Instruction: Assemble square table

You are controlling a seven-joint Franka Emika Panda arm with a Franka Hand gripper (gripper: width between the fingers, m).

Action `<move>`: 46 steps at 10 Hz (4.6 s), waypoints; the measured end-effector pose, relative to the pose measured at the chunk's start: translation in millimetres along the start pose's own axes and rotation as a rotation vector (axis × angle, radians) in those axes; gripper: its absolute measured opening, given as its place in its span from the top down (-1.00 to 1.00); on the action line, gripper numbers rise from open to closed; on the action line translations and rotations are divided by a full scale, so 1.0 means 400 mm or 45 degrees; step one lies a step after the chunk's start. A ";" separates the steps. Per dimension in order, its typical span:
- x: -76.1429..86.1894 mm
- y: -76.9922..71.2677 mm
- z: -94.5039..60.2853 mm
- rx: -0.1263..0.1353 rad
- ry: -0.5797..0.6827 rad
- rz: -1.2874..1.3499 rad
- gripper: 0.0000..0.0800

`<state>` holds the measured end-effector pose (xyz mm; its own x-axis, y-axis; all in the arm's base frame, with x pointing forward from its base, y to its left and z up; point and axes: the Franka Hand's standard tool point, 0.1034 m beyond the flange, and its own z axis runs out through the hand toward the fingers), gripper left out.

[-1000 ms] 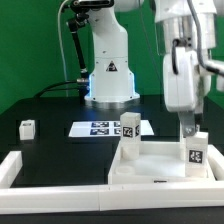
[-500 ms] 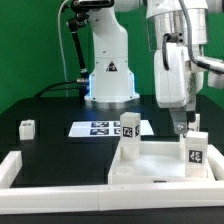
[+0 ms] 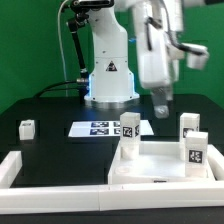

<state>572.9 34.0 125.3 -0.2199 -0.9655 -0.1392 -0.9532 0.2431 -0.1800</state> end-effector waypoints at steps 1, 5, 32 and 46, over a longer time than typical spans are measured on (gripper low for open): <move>0.006 0.011 -0.004 -0.009 0.004 0.001 -0.62; -0.002 0.018 0.009 -0.020 0.015 -0.032 -0.62; 0.751 0.374 0.039 -0.661 -0.459 -2.387 -0.62; 0.800 0.478 0.073 -1.353 -0.950 -2.107 -0.62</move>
Offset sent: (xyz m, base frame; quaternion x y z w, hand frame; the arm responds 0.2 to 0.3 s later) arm 0.0000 0.0000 0.0000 0.0000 0.0000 0.0000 1.0000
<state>326.2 -225.7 17.9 0.6034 0.1042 -0.7906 0.0918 -0.9939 -0.0610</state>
